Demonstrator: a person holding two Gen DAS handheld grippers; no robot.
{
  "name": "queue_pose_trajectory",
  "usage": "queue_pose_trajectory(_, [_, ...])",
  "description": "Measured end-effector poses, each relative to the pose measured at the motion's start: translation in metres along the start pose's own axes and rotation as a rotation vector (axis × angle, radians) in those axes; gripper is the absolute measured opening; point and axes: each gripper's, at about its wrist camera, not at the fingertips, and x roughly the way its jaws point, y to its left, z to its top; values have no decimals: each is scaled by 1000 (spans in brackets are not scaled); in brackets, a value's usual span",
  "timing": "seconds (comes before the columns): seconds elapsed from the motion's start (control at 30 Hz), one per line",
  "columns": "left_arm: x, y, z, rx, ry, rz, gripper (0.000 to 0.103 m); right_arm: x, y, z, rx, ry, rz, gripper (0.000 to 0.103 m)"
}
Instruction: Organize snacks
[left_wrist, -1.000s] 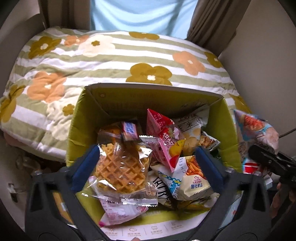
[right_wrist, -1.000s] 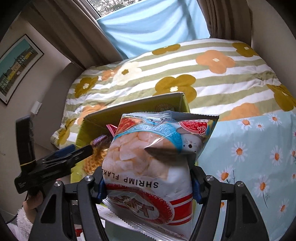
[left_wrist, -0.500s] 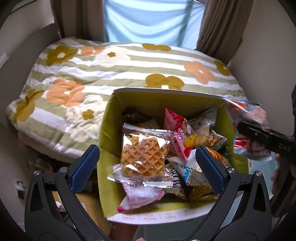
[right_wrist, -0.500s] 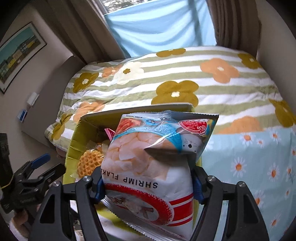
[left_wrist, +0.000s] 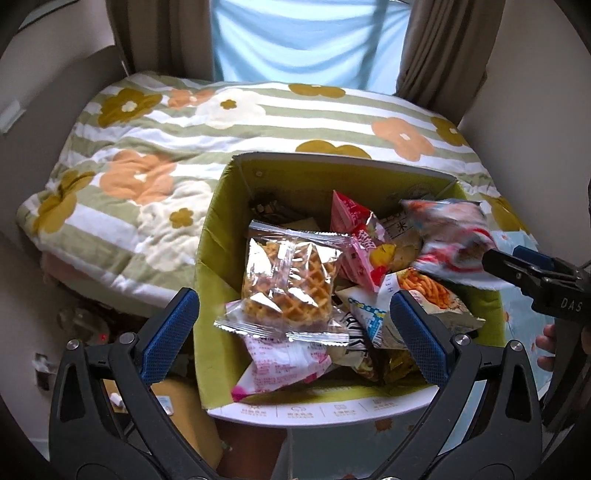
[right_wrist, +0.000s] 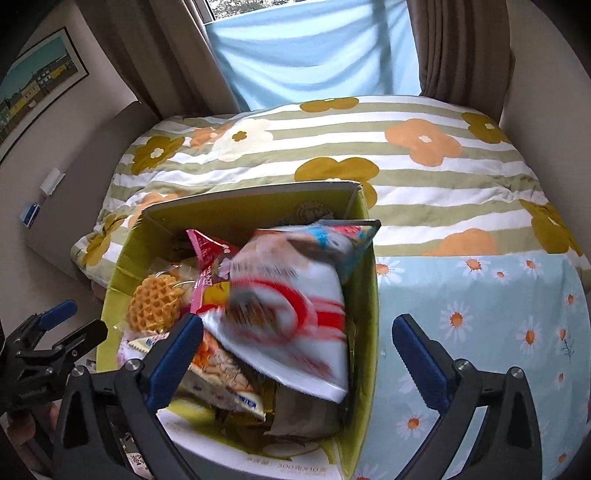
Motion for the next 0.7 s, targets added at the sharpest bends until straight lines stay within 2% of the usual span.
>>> queue_pose_trajectory(0.2, [-37,-20,-4,4,-67,6,103,-35,-3,-4,-12,-65,23,102])
queue_pose_trajectory(0.43, [-98,-71,-19,35,-190,1,103,-106,-30,-22,-14,-166,25,102])
queue_pose_trajectory(0.7, [-163,-135,-61,70,-326,-15,103,-195,-64,-65,-26,-300,-79,102])
